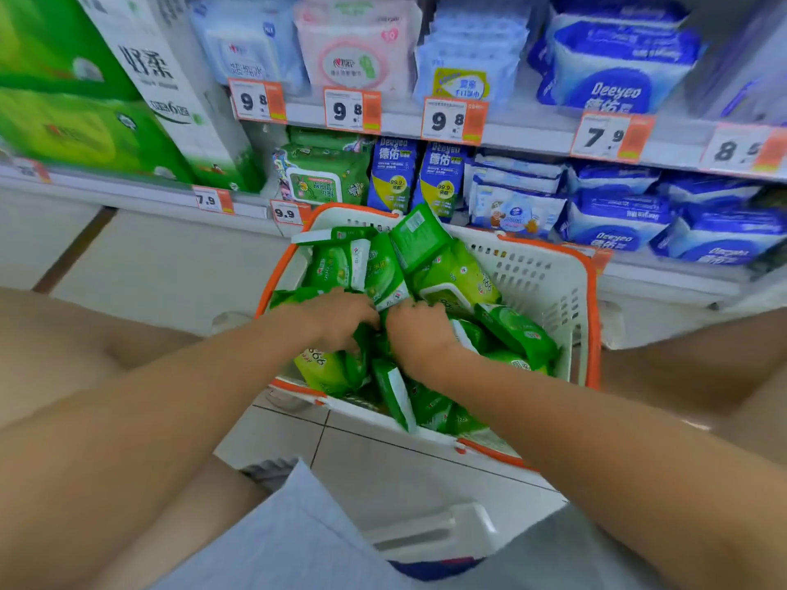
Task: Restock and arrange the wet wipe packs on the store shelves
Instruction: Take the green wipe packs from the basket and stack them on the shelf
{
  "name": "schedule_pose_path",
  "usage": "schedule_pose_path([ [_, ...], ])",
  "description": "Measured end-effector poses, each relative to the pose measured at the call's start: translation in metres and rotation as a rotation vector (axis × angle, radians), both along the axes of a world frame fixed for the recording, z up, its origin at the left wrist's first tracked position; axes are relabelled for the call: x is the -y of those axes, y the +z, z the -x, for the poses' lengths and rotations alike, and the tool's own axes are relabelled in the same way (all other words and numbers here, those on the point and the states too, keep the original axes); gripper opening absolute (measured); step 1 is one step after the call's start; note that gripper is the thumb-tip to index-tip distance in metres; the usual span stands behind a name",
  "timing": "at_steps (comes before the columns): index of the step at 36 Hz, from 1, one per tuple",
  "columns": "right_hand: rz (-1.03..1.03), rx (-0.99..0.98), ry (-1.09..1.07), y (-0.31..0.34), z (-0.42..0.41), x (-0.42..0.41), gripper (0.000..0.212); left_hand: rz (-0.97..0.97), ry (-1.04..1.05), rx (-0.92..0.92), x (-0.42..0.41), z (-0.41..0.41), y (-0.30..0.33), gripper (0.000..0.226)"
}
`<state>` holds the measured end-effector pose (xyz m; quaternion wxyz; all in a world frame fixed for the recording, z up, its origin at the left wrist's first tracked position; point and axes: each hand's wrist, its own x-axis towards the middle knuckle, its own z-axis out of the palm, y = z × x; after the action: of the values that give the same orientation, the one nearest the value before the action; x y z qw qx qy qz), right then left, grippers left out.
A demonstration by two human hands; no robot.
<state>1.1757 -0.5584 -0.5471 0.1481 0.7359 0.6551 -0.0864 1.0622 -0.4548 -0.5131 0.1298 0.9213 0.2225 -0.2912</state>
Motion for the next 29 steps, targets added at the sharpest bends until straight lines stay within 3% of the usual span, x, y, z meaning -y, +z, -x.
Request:
schedule_pose_path([
  [2, -0.046, -0.024, -0.007, -0.006, 0.004, -0.006, 0.043, 0.037, 0.040, 0.032, -0.005, -0.001, 0.001, 0.052],
  [6, -0.112, -0.183, -0.057, -0.013, -0.010, -0.012, 0.056, 0.076, 0.080, 0.030, -0.008, 0.000, -0.003, 0.057],
  [9, -0.066, -0.308, -0.104, -0.012, -0.025, -0.013, 0.076, 0.133, 0.124, 0.005, -0.012, 0.002, -0.007, 0.068],
  [15, 0.087, -0.281, -0.138, -0.016, -0.030, -0.021, 0.123, 0.141, 0.151, -0.086, -0.009, 0.003, -0.001, 0.080],
  [18, 0.014, -0.334, -0.139, -0.019, -0.027, -0.023, 0.120, 0.152, 0.174, -0.061, -0.006, 0.004, 0.003, 0.081],
  [20, -0.029, -0.351, -0.106, -0.018, -0.030, -0.025, 0.111, 0.181, 0.220, 0.030, -0.009, 0.004, 0.004, 0.074],
  [25, -0.103, -0.553, -0.235, 0.003, -0.080, -0.033, 0.084, 0.267, 0.577, 0.525, -0.017, -0.003, 0.020, 0.039],
  [29, -0.197, -0.890, -0.577, 0.009, -0.129, -0.032, 0.101, 0.457, 0.847, 0.596, -0.021, -0.020, 0.041, 0.066],
])
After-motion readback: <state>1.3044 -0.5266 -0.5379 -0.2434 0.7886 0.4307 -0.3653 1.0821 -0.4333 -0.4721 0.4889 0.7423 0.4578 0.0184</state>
